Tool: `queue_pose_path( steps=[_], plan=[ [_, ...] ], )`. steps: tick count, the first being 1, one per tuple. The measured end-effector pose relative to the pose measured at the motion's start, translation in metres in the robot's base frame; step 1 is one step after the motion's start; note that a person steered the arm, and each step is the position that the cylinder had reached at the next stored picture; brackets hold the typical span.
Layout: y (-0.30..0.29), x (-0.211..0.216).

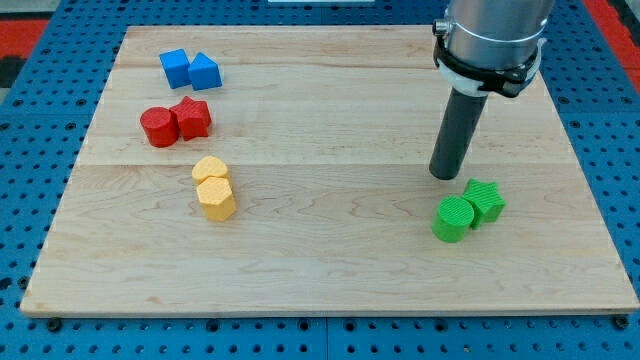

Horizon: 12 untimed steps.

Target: Separate the blue cube from the blue triangle

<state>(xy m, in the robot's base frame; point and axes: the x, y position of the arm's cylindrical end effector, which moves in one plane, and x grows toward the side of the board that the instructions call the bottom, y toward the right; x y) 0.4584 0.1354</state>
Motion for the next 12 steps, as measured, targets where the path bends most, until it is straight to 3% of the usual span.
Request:
queue_pose_path(
  steps=[2, 4, 7, 8, 10, 11, 12],
  plan=[
    [0.002, -0.02],
    [-0.172, -0.106],
    [-0.367, -0.131],
    [-0.37, -0.166],
    [-0.247, -0.137],
    [-0.221, -0.137],
    [-0.239, -0.164]
  ],
)
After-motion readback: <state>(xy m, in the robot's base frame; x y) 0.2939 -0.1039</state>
